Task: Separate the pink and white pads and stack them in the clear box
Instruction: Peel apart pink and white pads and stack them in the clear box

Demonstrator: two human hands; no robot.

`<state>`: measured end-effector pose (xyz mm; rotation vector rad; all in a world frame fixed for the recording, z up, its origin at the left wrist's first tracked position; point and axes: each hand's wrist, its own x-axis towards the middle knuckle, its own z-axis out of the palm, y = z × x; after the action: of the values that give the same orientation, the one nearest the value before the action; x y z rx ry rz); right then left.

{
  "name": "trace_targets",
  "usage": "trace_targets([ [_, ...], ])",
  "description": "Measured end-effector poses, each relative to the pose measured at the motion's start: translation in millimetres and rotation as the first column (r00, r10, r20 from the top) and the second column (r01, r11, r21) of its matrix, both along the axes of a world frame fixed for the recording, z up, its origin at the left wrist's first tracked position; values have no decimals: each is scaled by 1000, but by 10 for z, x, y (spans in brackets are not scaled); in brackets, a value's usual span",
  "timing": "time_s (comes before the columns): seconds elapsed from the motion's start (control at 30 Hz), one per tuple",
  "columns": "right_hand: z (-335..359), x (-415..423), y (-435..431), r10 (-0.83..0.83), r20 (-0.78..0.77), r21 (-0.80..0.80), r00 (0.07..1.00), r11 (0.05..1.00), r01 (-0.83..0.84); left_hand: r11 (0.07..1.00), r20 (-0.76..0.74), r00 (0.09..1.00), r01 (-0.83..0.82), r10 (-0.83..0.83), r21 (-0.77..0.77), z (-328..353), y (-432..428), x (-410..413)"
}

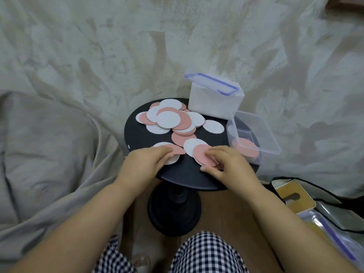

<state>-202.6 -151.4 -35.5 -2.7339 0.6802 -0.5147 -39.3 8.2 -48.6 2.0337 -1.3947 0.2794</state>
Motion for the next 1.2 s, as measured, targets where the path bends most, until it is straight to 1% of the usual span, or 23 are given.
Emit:
trace_targets([
  [0.1, 42, 33, 41, 11, -1, -54, 1000, 998, -11, 1000, 14, 1000, 28, -28, 6, -14, 24, 26],
  [0.17, 61, 20, 61, 19, 12, -73, 1000, 997, -18, 999, 8, 999, 34, -34, -36, -55, 24, 55],
  [0.2, 69, 7, 62, 14, 23, -41, 1000, 999, -13, 997, -41, 999, 19, -22, -75, -55, 25, 62],
  [0.27, 84, -21, 51, -2, 46, 88, 999, 996, -2, 985, -167, 986, -29, 0, -170, -54, 18, 71],
  [0.37, 116, -50, 17, -18, 50, 278, 999, 961, 3, 958, -330, 942, -151, 64, -245, 14, 8, 39],
  [0.43, 134, -56, 8, -27, 62, 365, 998, 931, 3, 940, -401, 913, -198, 73, -278, 72, 5, -4],
  [0.5, 152, -47, 10, -56, 90, 418, 994, 908, 13, 929, -449, 892, -208, 51, -307, 119, 5, -57],
  [0.53, 165, -37, 17, -75, 114, 411, 991, 912, 21, 923, -478, 878, -211, 34, -321, 137, 3, -83],
  [0.67, 212, 35, 52, -98, 227, 258, 969, 965, 37, 902, -588, 809, -244, -13, -356, 187, -25, -177],
  [0.77, 260, 98, 99, -98, 338, 158, 936, 986, 46, 886, -669, 742, -285, -38, -366, 190, -57, -217],
  [0.8, 283, 111, 124, -103, 375, 159, 921, 986, 45, 884, -700, 712, -291, -57, -367, 182, -70, -233],
  [0.83, 306, 119, 152, -117, 409, 200, 905, 979, 36, 884, -736, 673, -295, -79, -364, 177, -85, -257],
  [0.87, 329, 123, 185, -137, 432, 275, 891, 961, 14, 884, -776, 621, -296, -110, -362, 173, -101, -291],
  [0.93, 364, 137, 260, -184, 461, 459, 868, 887, -56, 880, -853, 474, -283, -217, -381, 182, -125, -386],
  [0.97, 362, 145, 294, -205, 474, 519, 856, 851, -84, 880, -875, 403, -268, -267, -392, 190, -127, -442],
  [1.0, 350, 153, 318, -225, 487, 550, 844, 830, -97, 882, -886, 353, -251, -300, -399, 194, -122, -492],
  [1.03, 333, 158, 334, -242, 498, 567, 833, 817, -101, 884, -891, 321, -235, -322, -404, 195, -113, -536],
  [1.1, 282, 163, 348, -259, 498, 580, 828, 809, -96, 883, -890, 298, -217, -345, -415, 193, -85, -593],
  [1.17, 223, 147, 337, -257, 477, 546, 840, 836, -55, 870, -879, 334, -243, -341, -430, 190, -49, -593],
  [1.2, 199, 130, 322, -246, 453, 497, 857, 867, -14, 859, -873, 359, -270, -329, -435, 187, -29, -568],
])
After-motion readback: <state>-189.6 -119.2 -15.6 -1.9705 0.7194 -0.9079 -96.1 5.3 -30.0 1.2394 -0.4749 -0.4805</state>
